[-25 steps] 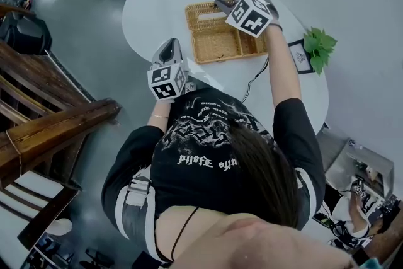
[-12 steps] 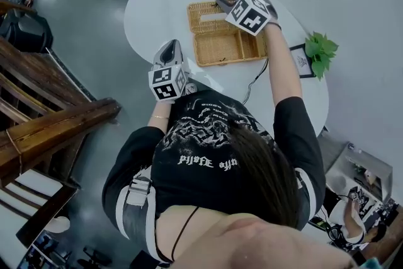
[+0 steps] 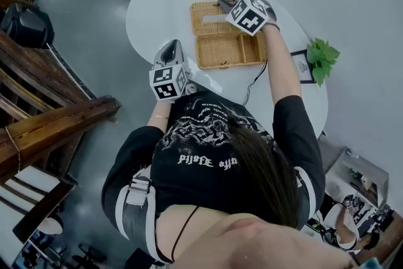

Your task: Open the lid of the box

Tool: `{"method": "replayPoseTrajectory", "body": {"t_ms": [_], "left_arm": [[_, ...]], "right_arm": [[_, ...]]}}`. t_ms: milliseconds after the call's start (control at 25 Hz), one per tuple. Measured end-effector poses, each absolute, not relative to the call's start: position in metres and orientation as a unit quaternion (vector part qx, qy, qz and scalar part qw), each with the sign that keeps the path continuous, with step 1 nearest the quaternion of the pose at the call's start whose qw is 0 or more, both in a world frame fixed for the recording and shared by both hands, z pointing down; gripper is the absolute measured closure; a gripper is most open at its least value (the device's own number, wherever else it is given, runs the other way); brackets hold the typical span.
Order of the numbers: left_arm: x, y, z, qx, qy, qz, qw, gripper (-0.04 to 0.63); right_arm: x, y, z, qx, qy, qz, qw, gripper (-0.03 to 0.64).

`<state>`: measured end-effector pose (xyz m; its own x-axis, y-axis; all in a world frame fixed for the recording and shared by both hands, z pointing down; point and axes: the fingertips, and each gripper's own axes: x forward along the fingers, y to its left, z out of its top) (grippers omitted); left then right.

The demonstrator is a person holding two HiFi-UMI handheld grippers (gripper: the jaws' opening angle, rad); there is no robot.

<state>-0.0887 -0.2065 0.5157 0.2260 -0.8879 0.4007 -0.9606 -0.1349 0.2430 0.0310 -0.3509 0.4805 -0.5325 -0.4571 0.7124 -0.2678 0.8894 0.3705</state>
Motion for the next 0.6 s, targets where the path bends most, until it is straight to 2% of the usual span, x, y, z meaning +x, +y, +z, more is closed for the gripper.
{"method": "replayPoseTrajectory", "body": {"t_ms": [600], "left_arm": [[-0.093,-0.217,0.522,0.746,-0.615,0.095,0.238,0.569]], "right_arm": [[0.028,-0.375,0.513,0.218,-0.868,-0.070,0.440,0.583]]}}
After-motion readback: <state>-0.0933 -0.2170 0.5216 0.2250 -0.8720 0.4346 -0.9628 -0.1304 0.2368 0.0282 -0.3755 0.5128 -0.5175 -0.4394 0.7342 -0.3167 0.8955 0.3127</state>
